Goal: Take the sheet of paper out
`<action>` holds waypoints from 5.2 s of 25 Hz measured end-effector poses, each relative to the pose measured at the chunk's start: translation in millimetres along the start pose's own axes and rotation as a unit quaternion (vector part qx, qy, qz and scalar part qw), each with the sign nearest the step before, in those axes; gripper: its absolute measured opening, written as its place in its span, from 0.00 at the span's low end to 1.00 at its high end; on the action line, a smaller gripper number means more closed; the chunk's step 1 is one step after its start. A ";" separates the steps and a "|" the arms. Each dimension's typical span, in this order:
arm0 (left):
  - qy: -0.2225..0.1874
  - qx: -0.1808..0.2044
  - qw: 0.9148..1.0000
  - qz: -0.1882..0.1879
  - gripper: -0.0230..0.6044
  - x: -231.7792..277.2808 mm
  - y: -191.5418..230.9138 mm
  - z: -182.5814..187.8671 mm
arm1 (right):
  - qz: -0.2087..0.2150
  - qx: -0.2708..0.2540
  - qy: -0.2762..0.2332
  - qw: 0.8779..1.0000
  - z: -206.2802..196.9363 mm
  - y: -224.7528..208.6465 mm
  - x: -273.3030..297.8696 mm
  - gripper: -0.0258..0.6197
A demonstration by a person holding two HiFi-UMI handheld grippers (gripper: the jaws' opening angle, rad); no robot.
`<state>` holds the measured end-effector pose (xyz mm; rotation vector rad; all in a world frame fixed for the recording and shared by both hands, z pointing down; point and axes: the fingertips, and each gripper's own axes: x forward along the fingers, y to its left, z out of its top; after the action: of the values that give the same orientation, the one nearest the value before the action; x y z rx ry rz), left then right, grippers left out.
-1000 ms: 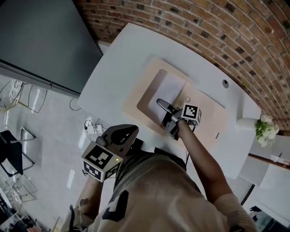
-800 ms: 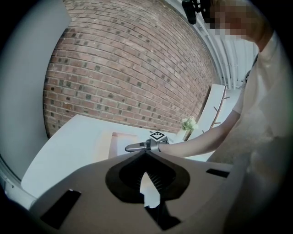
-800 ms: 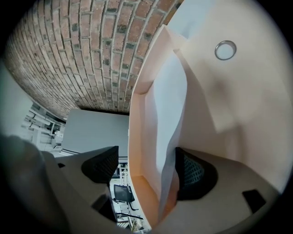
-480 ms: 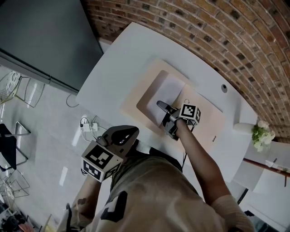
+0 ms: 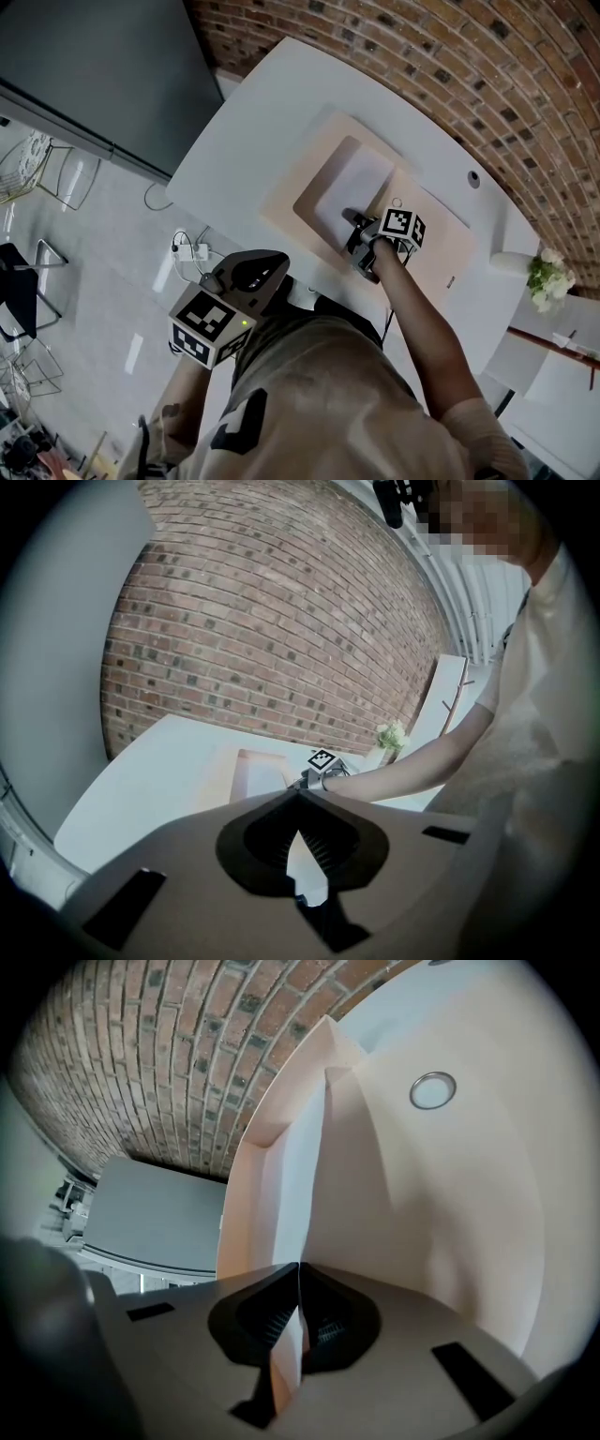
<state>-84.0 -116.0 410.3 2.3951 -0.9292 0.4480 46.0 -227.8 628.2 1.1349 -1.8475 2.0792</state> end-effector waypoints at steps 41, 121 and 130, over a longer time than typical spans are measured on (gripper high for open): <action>-0.009 0.022 0.995 -0.095 0.06 -7.2 -16.0 -1.9 | -0.066 -0.096 -0.054 0.992 -19.9 -9.9 -81.4 0.08; 0.038 0.132 0.987 -0.085 0.06 -9.2 -231.5 -44.1 | 0.173 -0.202 -0.196 0.944 -125.7 37.3 -344.1 0.08; 0.040 0.129 0.988 -0.071 0.06 -24.4 -222.1 -43.5 | 0.214 -0.218 -0.178 0.935 -135.7 65.1 -331.5 0.08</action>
<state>48.5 60.8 355.3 2.6328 -0.6935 0.6388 184.7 0.6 380.9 1.1132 -2.7655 1.5566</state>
